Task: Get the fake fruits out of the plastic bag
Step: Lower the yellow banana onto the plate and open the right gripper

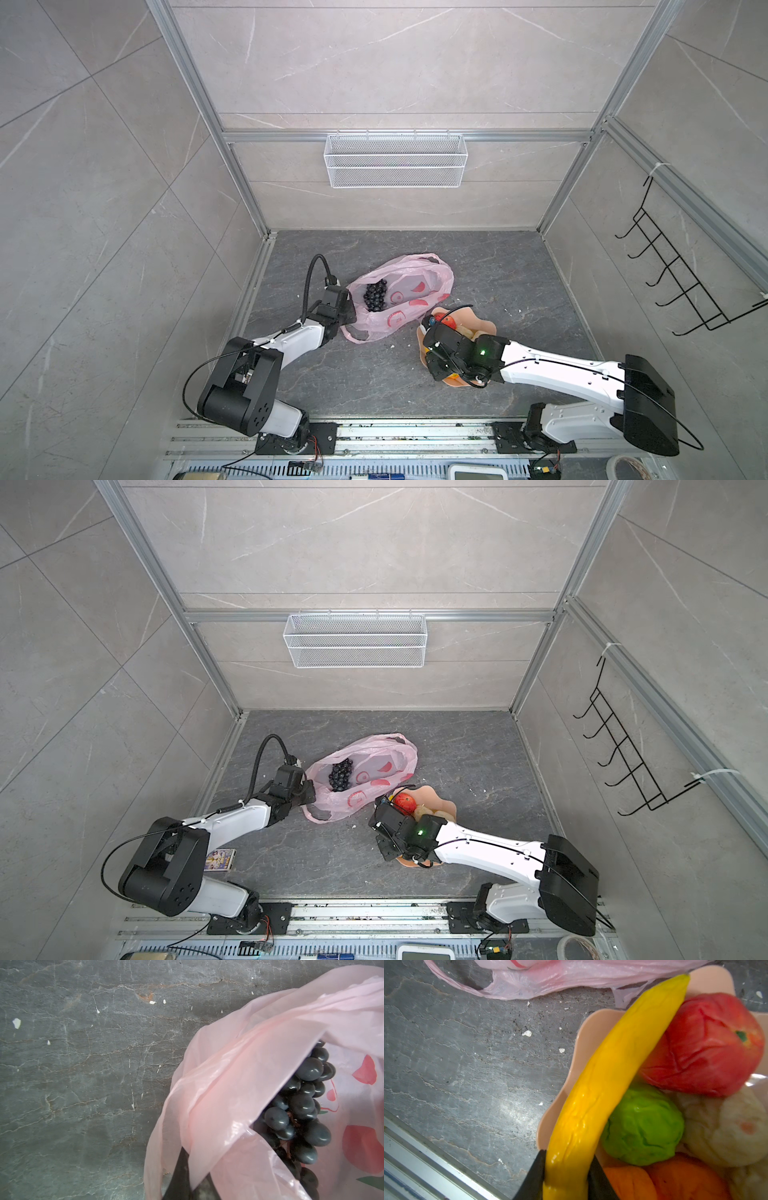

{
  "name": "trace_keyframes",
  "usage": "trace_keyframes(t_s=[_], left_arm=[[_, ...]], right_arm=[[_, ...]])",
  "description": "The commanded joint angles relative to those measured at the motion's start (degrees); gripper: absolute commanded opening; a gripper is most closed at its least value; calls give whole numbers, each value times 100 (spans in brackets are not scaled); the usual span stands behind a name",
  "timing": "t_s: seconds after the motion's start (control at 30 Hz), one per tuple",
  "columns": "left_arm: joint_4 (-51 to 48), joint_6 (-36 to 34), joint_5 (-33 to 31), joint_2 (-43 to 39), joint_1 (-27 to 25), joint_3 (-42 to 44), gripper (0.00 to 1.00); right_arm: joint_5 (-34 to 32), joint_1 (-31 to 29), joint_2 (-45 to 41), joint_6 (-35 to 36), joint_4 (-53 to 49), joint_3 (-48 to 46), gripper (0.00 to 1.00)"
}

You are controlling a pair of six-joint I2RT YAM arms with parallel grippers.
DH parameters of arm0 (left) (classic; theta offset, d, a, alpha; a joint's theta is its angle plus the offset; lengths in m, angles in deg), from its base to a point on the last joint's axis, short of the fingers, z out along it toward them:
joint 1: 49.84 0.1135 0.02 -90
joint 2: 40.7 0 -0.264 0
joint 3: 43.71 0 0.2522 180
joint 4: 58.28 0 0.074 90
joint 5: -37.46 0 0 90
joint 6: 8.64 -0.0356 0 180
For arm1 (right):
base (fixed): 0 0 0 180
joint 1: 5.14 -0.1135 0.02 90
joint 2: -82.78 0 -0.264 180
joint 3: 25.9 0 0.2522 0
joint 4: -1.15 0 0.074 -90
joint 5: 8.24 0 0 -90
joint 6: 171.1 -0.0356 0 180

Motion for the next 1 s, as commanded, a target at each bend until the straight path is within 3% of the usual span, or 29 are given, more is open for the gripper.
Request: trace_keyframes(t_s=[0.0,0.6,0.97], left_arm=[[121,-102,37,28,29,1,2],[110,-109,37,18,31,9,3],[114,-95,64,1,31,8,3]], right_arm=[[-156,-59,28,157,52,-103,27],[-270,-156,137,139,-13,-75,43],[-713,-183,-149,117,-535,355,51]])
